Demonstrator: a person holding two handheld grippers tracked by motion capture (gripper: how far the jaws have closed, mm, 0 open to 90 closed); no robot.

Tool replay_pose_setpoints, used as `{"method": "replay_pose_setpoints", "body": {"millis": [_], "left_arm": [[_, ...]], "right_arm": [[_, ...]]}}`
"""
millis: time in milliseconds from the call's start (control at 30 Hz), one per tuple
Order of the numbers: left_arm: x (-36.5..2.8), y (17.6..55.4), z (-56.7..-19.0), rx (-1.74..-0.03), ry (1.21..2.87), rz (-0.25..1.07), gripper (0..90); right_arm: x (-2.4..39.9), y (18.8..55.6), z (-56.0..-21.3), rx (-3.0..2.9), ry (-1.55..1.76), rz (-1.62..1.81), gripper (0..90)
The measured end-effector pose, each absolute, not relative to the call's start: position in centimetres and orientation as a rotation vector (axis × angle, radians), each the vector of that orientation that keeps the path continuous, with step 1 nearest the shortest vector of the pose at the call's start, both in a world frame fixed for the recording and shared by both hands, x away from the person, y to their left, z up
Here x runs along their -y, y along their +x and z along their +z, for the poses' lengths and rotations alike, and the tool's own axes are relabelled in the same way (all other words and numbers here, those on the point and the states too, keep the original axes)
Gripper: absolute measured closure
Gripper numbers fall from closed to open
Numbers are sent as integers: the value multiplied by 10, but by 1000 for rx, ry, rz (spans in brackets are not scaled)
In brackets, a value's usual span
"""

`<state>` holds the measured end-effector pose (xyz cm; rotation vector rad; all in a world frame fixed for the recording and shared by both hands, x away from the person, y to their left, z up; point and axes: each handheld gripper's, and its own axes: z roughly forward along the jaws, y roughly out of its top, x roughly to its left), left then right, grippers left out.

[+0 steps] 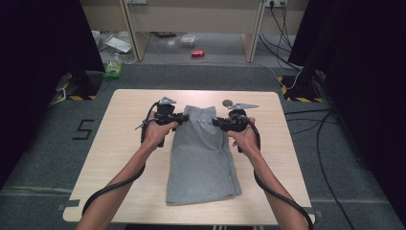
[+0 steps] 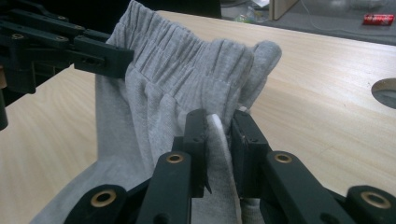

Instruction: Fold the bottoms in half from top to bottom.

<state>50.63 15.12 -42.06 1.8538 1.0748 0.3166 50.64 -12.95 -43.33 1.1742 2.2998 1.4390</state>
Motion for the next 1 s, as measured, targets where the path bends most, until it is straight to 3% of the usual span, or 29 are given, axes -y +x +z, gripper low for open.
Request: {"method": "replay_pose_setpoints", "body": {"millis": [533, 1000], "left_arm": [[-151, 430, -421, -914, 1897, 303, 757], [-156, 367, -457, -854, 1905, 216, 755]], "right_arm": [[140, 436, -436, -2326, 1065, 1467, 781], [147, 376, -459, -2380, 990, 1436, 780]]}}
